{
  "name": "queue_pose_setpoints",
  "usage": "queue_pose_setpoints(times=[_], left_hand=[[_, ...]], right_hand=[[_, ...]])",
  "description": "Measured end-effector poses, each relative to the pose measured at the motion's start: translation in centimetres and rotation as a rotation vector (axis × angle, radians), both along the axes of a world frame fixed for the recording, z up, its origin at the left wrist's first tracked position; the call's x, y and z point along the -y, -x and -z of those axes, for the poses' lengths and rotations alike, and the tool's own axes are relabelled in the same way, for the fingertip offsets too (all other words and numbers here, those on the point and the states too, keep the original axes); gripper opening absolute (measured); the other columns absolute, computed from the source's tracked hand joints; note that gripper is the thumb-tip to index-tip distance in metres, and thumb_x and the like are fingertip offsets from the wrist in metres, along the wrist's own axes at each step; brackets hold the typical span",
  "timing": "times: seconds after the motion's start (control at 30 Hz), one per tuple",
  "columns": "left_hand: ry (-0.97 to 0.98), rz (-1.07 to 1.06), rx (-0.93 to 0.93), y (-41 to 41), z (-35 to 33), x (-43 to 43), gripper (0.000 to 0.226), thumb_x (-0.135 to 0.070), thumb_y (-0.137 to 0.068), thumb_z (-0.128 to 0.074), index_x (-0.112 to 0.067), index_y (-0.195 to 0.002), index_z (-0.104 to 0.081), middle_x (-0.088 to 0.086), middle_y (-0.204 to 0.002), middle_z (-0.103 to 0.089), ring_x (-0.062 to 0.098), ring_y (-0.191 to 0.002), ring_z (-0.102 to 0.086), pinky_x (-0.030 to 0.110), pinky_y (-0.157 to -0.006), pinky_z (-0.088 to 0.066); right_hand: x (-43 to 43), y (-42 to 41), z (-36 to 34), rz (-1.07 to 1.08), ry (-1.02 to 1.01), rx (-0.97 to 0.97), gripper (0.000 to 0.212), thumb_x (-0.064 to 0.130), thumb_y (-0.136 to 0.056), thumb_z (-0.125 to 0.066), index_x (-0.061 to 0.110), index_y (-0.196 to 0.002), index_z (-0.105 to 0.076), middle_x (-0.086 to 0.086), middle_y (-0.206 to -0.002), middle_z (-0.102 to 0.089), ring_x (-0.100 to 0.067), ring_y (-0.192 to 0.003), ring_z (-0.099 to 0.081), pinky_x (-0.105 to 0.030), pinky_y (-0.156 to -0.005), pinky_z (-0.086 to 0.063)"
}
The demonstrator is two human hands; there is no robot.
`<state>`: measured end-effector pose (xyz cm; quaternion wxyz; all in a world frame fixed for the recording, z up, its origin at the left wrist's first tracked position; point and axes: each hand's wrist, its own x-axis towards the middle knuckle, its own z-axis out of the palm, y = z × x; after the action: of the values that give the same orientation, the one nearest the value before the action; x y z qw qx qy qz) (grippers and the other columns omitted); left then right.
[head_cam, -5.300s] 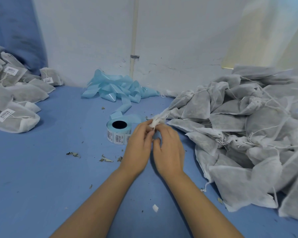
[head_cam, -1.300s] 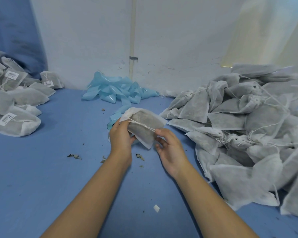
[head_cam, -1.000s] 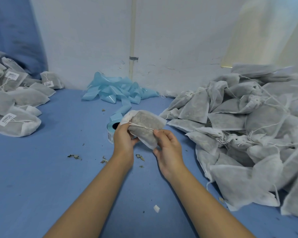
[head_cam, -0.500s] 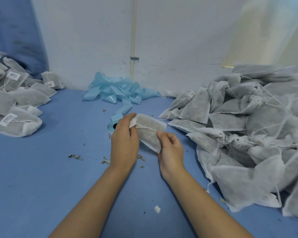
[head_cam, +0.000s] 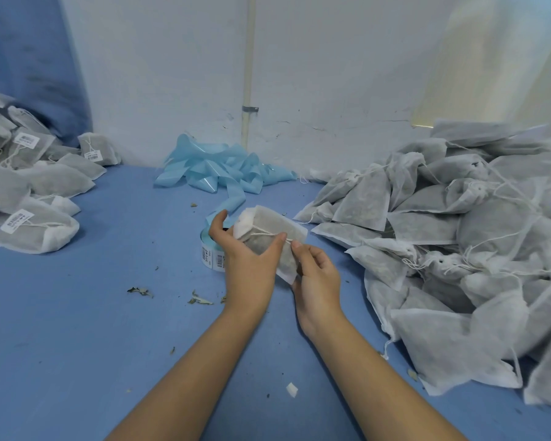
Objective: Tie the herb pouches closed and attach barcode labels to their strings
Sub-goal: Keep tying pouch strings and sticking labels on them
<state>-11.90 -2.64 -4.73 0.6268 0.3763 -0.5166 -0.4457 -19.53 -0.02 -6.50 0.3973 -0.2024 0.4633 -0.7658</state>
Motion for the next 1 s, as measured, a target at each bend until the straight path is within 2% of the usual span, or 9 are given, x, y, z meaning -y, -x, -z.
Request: queue_pose_setpoints(times=[0.07,0.17,0.3,0.47,0.57,0.7,0.73,0.83,1.0], left_hand=[[-0.03,-0.024,-0.037,0.1,-0.2,0.0,0.081,-0.012,-0.076,-0.077,-0.029,-0.13,-0.02,0.003,-0.121,-0.048,0.011,-0.098,-0.06,0.01,-0.078,-0.048],[-0.12,0.014,-0.173,0.0,-0.4,0.3,0.073,-0.012,-0.075,-0.079,-0.024,-0.127,-0.029,-0.001,-0.114,-0.057,0.003,-0.092,-0.063,0.01,-0.071,-0.05],[-0.221,0.123,-0.215,-0.4,-0.2,0.9,0.025,-0.019,-0.079,-0.076,-0.014,-0.102,-0.066,-0.002,-0.09,-0.073,0.013,-0.084,-0.07,0.018,-0.065,-0.054],[-0.184,0.095,-0.202,-1.3,-0.4,1.5,0.02,-0.017,-0.087,-0.067,-0.011,-0.106,-0.066,0.001,-0.095,-0.071,0.014,-0.086,-0.067,0.024,-0.075,-0.053],[-0.124,0.102,-0.165,-2.4,-0.5,2.0,0.011,-0.009,-0.086,-0.065,-0.019,-0.09,-0.066,-0.008,-0.081,-0.071,0.006,-0.074,-0.066,0.02,-0.068,-0.053],[-0.026,0.121,0.111,-4.3,0.1,2.2,0.014,-0.013,-0.067,-0.06,-0.021,-0.058,-0.053,-0.013,-0.052,-0.052,0.007,-0.052,-0.046,0.024,-0.053,-0.038],[0.032,0.148,0.235,-4.7,0.3,2.1,0.005,-0.018,-0.064,-0.056,-0.022,-0.06,-0.057,-0.013,-0.057,-0.053,0.007,-0.056,-0.047,0.023,-0.054,-0.038],[0.264,0.176,0.651,-5.8,1.3,2.1,0.031,-0.026,-0.069,-0.048,-0.015,-0.091,-0.067,-0.01,-0.093,-0.061,0.011,-0.082,-0.056,0.026,-0.074,-0.045],[0.296,0.086,0.843,-6.0,1.5,2.0,0.035,-0.029,-0.075,-0.042,-0.008,-0.094,-0.063,-0.006,-0.101,-0.056,0.021,-0.083,-0.055,0.039,-0.072,-0.046]], right_hand=[[-0.1,-0.1,-0.1,-0.048,0.027,0.021,0.007,0.01,-0.088,-0.066,0.007,-0.085,-0.06,-0.005,-0.077,-0.065,-0.013,-0.069,-0.062,-0.028,-0.072,-0.053],[-0.3,-0.1,-0.3,-0.115,0.05,0.002,0.006,0.01,-0.088,-0.065,0.006,-0.084,-0.062,-0.009,-0.083,-0.066,-0.016,-0.076,-0.063,-0.028,-0.077,-0.053],[-0.4,-0.2,-0.2,-0.191,0.034,-0.091,0.004,0.009,-0.086,-0.066,0.005,-0.085,-0.065,-0.009,-0.085,-0.066,-0.017,-0.082,-0.061,-0.027,-0.08,-0.05],[-0.2,-0.1,-0.1,-0.171,0.002,-0.204,0.006,0.004,-0.089,-0.06,0.008,-0.086,-0.061,-0.007,-0.086,-0.065,-0.017,-0.078,-0.063,-0.025,-0.073,-0.053],[0.1,0.0,0.3,-0.05,-0.079,-0.325,0.012,0.003,-0.091,-0.053,0.012,-0.086,-0.059,-0.002,-0.088,-0.062,-0.011,-0.069,-0.063,-0.026,-0.073,-0.053],[0.4,-0.3,0.5,-0.029,-0.124,-0.438,0.019,-0.001,-0.088,-0.048,0.016,-0.092,-0.057,0.001,-0.093,-0.06,-0.01,-0.069,-0.062,-0.033,-0.079,-0.054],[0.4,-0.4,0.5,-0.042,-0.132,-0.485,0.021,-0.001,-0.087,-0.049,0.016,-0.095,-0.058,0.0,-0.098,-0.061,-0.013,-0.074,-0.062,-0.035,-0.082,-0.054],[0.3,-0.5,0.6,-0.068,-0.177,-0.606,0.024,0.001,-0.085,-0.052,0.016,-0.101,-0.06,-0.001,-0.107,-0.064,-0.019,-0.093,-0.063,-0.038,-0.089,-0.052],[0.1,-0.7,0.6,-0.073,-0.226,-0.669,0.02,0.005,-0.085,-0.054,0.02,-0.094,-0.062,-0.001,-0.104,-0.066,-0.018,-0.094,-0.063,-0.033,-0.088,-0.051]])
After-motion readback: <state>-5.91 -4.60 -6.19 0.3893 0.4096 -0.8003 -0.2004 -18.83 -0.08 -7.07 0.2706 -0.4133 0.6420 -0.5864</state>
